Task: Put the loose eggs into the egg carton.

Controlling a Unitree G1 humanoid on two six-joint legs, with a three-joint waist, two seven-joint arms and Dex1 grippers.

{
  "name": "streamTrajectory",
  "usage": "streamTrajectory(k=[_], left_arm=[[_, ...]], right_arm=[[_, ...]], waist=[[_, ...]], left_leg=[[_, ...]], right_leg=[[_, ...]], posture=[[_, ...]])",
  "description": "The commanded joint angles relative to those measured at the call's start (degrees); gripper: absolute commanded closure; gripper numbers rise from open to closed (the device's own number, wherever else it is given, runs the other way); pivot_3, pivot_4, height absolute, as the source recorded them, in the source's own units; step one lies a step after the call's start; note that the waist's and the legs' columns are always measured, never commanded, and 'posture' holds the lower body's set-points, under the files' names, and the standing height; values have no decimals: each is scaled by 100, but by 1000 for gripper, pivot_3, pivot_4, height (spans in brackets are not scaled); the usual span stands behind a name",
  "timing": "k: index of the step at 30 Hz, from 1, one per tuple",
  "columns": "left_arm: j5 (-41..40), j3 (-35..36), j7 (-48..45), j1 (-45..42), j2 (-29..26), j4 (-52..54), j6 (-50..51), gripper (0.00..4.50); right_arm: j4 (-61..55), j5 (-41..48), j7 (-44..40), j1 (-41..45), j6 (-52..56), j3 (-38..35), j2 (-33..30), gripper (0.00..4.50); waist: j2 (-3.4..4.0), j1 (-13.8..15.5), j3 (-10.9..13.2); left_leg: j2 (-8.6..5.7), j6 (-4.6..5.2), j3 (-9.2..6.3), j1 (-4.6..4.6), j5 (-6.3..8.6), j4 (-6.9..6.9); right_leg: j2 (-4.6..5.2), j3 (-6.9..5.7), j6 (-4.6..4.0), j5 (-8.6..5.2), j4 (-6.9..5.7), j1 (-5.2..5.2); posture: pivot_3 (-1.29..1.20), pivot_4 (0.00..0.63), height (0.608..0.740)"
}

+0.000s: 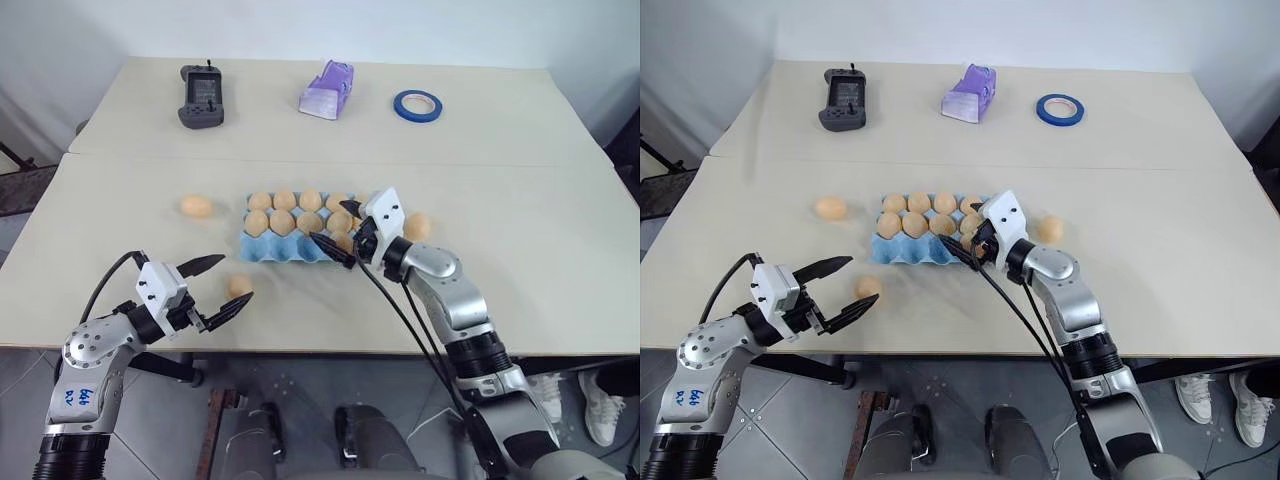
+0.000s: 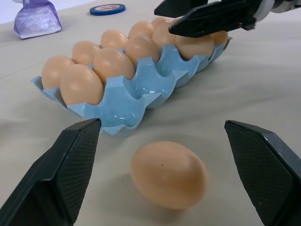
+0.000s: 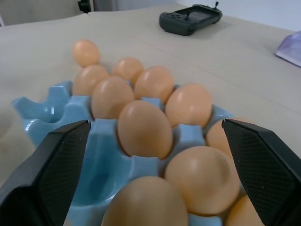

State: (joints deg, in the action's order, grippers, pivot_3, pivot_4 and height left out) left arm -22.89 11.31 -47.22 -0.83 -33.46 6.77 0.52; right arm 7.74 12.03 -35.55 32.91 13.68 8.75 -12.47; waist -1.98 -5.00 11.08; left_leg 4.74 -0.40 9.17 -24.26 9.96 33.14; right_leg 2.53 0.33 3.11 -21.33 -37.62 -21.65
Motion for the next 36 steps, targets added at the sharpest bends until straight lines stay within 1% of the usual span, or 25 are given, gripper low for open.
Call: streamTrajectory(k=[1,3,6,8,10,12,16,18,20,22,24,27,32,36], left_arm=[[-6,10,29,-34,12,297,-58,0],[-6,-64,15,-111,21,312,-32,0],[48,-226,-70,-265,10,257,-20,0],[64,-297,-133,-324,3,212,-25,0],[-25,-424,-292,-448,7,133,115,0],[-49,-511,-402,-551,6,54,166,0],[78,-681,-447,-864,123,-195,125,0],[74,-747,-515,-957,162,-278,128,0],[121,-878,-610,-1112,220,-431,69,0],[151,-942,-675,-1211,255,-526,24,0],[143,-966,-741,-1259,245,-573,13,0],[130,-1002,-836,-1316,231,-590,26,0],[126,-957,-787,-1301,246,-541,55,0],[273,-892,-594,-1172,245,-456,-95,0]], right_arm=[[-562,308,-189,-114,-124,-352,-152,24],[-820,491,-285,-288,-158,-652,-366,24],[-1332,800,-618,-892,-374,-1167,-840,24],[-1560,921,-738,-1215,-497,-1367,-1040,24],[-1790,855,-879,-1867,-721,-1727,-1429,24],[-1949,861,-937,-2359,-884,-2012,-1659,24],[-1927,902,-813,-3384,-1243,-2767,-1806,24],[-1784,870,-741,-3645,-1431,-2942,-1757,24],[-1383,732,-675,-3858,-1751,-3009,-1656,24],[-1150,653,-588,-3871,-1923,-2984,-1601,24],[-1101,686,-477,-3723,-1939,-2952,-1548,24],[-1007,641,-485,-3378,-1854,-2705,-1555,24],[-880,618,-356,-2736,-994,-2225,-1562,24],[-374,539,-177,-1950,-781,-1960,-1422,24]], waist=[[0,6,0],[0,24,0],[0,108,0],[-1,116,-1],[-1,115,-1],[-1,149,-1],[-1,151,-1],[-1,145,-1],[-1,131,-1],[-2,128,-1],[-1,93,-1],[-1,10,-2],[-1,25,-2],[-1,30,-1]], left_leg=[[-1,0,0,-1,0,1],[-1,0,0,-1,0,1],[-5,1,-5,-3,1,0],[-5,4,-4,-3,7,-2],[-4,4,-1,-2,8,-2],[-3,4,-3,-1,8,-4],[2,6,-4,3,7,7],[2,5,-7,6,7,15],[2,6,-4,7,7,20],[1,7,-5,10,6,29],[1,8,-5,9,5,33],[0,8,-4,9,5,33],[2,6,-9,8,3,26],[-1,6,-7,5,2,25]], right_leg=[[1,0,0,0,0,0],[1,0,0,0,0,0],[6,-6,0,0,11,5],[5,-6,1,0,21,11],[3,-2,1,0,21,10],[-2,-3,0,-1,22,10],[-11,1,1,-1,19,12],[-12,1,2,0,17,18],[-11,4,9,5,17,22],[-10,2,13,10,17,30],[-9,5,13,15,17,29],[-5,5,14,16,14,29],[-10,3,8,13,7,20],[-8,4,8,12,8,18]], posture=[[0,150,740],[0,150,740],[0,150,740],[0,150,740],[0,150,740],[0,150,740],[0,150,740],[0,150,740],[0,150,740],[0,150,740],[0,150,740],[0,150,740],[0,150,740],[0,150,740]])
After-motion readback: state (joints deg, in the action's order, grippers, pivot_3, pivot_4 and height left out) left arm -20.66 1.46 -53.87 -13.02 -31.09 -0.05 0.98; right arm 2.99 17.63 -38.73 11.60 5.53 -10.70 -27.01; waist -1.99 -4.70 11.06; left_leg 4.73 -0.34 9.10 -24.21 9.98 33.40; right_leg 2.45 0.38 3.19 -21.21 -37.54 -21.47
